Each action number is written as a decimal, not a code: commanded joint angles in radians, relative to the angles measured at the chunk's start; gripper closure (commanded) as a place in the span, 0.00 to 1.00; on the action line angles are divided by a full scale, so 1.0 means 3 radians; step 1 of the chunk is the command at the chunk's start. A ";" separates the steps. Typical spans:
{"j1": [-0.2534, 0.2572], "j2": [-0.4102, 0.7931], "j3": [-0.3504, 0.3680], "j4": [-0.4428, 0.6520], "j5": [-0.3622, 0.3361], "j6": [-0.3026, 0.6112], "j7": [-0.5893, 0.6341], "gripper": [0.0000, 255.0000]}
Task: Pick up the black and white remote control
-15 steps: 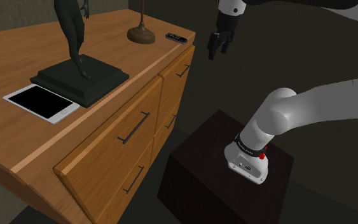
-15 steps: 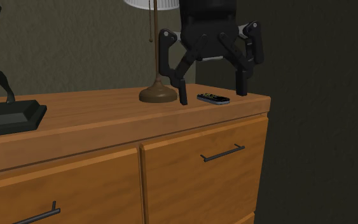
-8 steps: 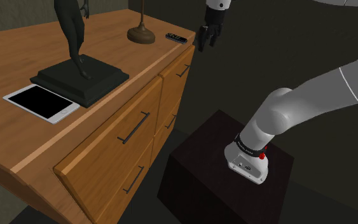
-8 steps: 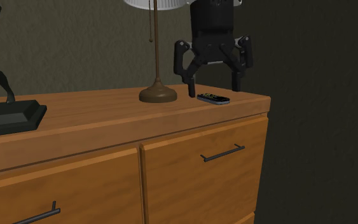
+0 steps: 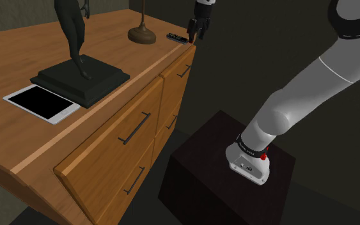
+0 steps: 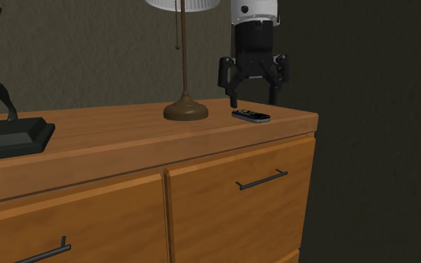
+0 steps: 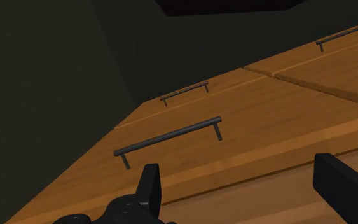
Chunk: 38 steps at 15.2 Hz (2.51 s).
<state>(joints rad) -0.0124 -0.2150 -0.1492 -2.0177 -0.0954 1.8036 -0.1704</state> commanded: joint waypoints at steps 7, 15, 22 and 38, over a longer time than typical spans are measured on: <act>-0.0089 0.1082 -0.0158 0.1155 0.0286 -0.0056 -0.0471 0.00; -0.0235 0.1876 -0.0169 0.2099 0.0512 -0.0214 -0.0726 0.00; -0.0226 0.1871 -0.0166 0.1841 0.0513 0.0038 -0.0728 0.00; -0.0236 0.1878 -0.0169 0.2120 0.0512 -0.0234 -0.0726 1.00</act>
<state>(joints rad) -0.0827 0.3478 -0.1999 -1.3986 0.0582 1.7501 -0.3884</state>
